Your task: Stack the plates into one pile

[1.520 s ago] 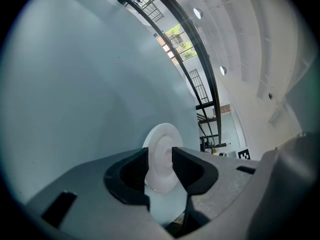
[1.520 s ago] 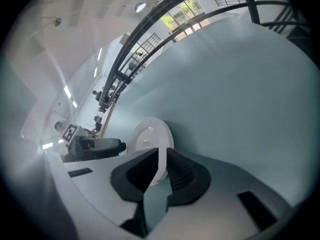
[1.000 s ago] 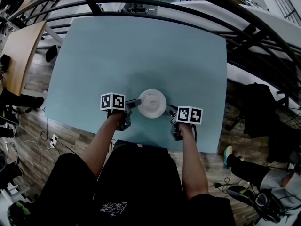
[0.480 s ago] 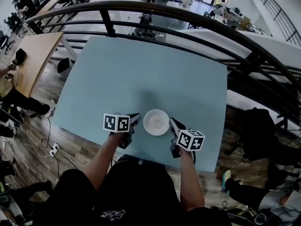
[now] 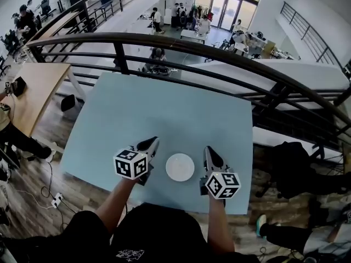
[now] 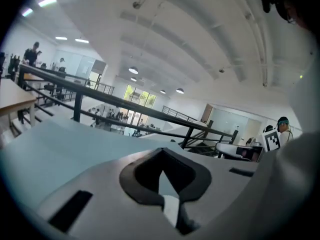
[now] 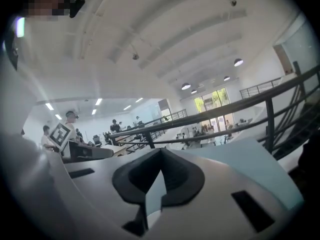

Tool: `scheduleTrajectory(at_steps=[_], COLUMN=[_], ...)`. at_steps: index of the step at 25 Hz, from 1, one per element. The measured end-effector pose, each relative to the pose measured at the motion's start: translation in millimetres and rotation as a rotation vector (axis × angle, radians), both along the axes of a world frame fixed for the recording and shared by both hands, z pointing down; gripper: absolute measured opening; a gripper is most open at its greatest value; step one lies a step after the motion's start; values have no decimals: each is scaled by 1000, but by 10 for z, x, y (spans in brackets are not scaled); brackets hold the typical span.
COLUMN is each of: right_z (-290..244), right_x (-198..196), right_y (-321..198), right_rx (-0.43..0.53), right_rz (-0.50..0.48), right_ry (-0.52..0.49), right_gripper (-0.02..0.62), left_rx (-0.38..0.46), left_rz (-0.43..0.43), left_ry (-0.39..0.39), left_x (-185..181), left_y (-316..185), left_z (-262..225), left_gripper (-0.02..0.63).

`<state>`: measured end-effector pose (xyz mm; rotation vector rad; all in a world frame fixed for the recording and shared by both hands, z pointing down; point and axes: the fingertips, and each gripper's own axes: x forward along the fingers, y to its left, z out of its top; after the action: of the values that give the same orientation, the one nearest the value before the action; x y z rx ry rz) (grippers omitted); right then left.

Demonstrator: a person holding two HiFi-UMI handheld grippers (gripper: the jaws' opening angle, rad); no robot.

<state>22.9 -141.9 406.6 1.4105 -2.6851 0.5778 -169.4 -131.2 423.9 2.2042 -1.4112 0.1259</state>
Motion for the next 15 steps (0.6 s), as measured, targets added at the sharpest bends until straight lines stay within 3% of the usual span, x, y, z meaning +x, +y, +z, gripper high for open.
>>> scheduleTrajectory(at_steps=[9, 15], right_z=[-894, -1412], right_x=[-91, -22], right_y=[-205, -272], right_rx=[221, 322], right_rz=[62, 89], right_ry=[40, 27], right_gripper=[6, 6], left_rx=[278, 374], left_rz=[3, -16], left_ry=[-52, -53], left_x=[-126, -211], left_y=[-404, -540], left_z=[-959, -1359], left_gripper=[8, 8])
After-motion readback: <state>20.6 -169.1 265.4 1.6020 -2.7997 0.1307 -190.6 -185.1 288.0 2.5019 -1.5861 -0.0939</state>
